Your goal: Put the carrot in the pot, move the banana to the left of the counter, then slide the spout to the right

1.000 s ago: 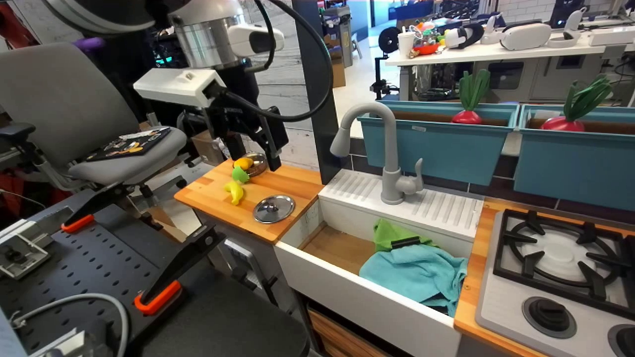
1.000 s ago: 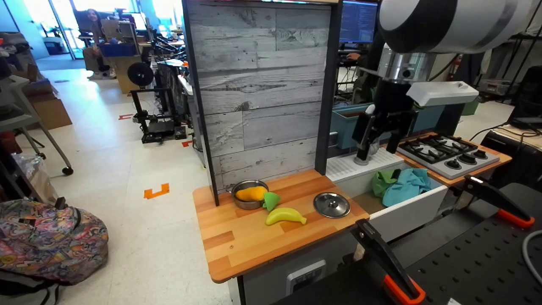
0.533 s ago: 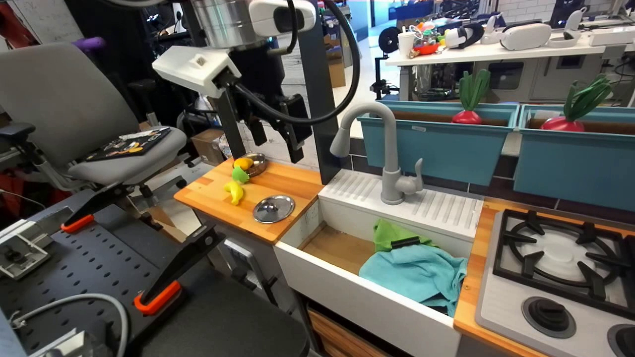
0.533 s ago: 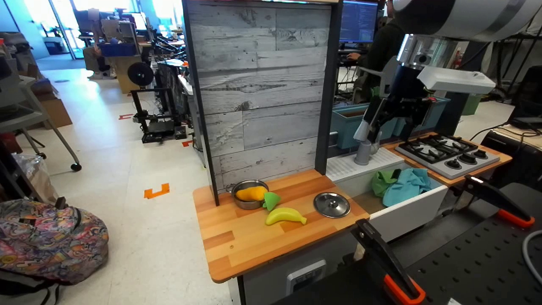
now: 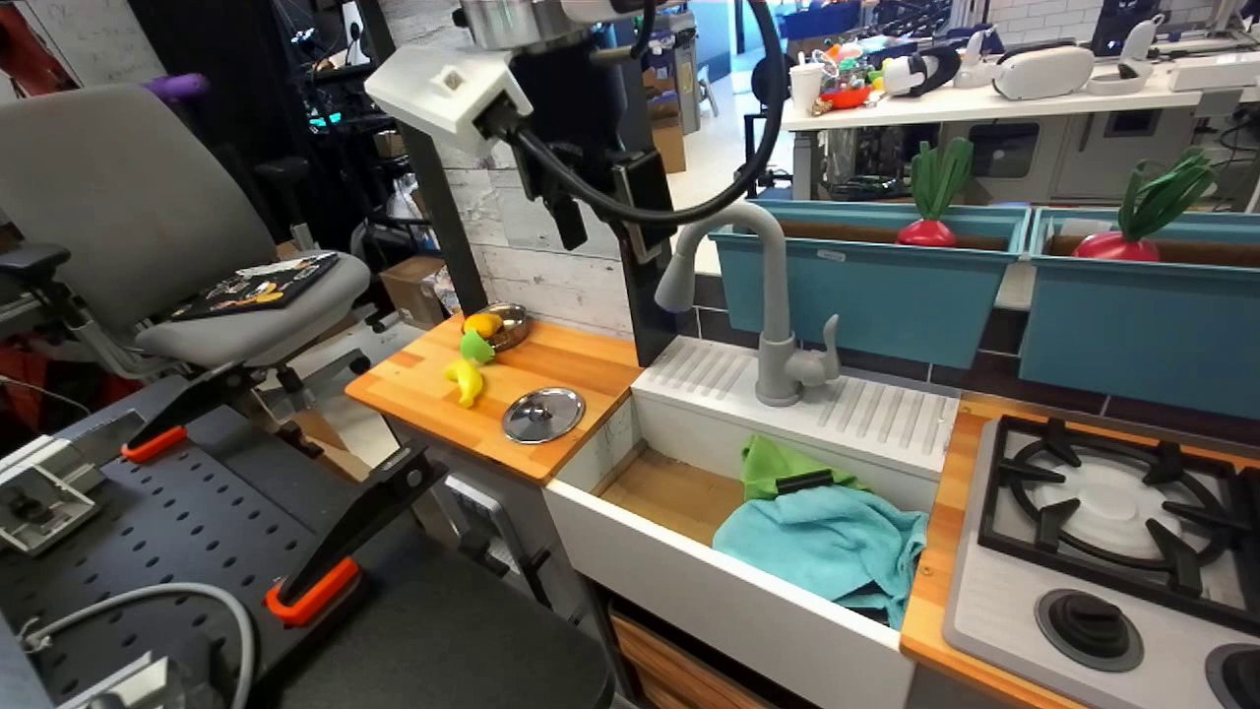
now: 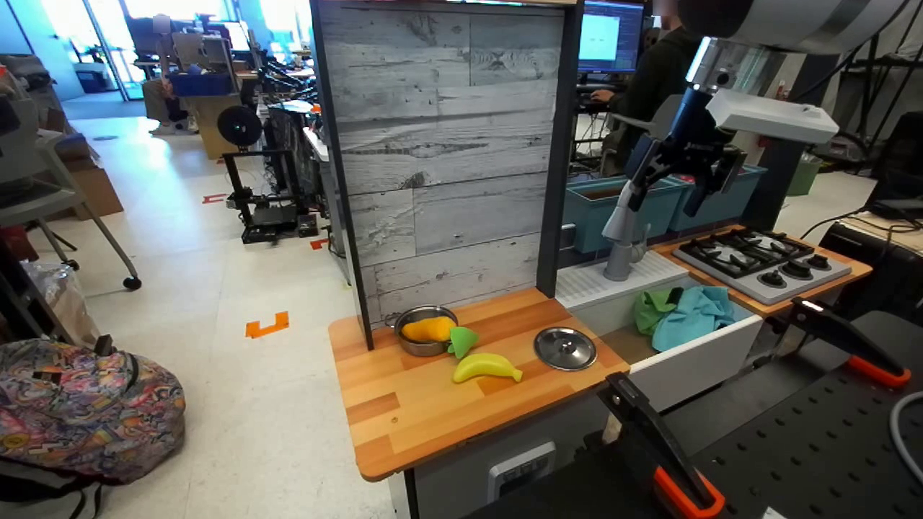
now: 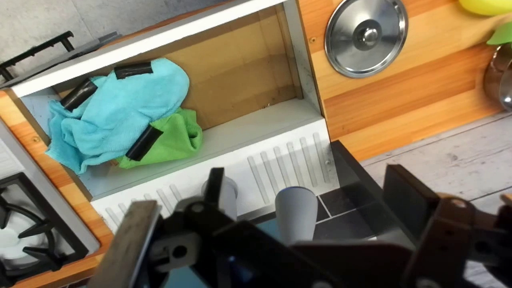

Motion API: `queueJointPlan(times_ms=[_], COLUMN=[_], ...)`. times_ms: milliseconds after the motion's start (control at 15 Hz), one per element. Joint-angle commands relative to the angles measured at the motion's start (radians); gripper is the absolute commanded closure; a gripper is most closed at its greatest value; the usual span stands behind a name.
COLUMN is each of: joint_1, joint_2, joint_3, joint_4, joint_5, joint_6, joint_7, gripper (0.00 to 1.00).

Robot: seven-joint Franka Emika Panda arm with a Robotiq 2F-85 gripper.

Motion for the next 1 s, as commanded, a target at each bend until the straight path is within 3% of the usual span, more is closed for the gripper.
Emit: queueJointPlan(times_ms=[0, 667, 933], joint_1=[-0.007, 0.017, -0.004], joint_2=[0.046, 0.182, 0.222], joint_3=[-0.014, 0.005, 0.029], joint_4=[0.079, 0.273, 0.326], joint_5=[0.027, 0.026, 0.043], joint_6=[-0.027, -0.081, -0.110], joint_7=[0.024, 0.090, 0.075], gripper=[0.00, 0.00, 0.00])
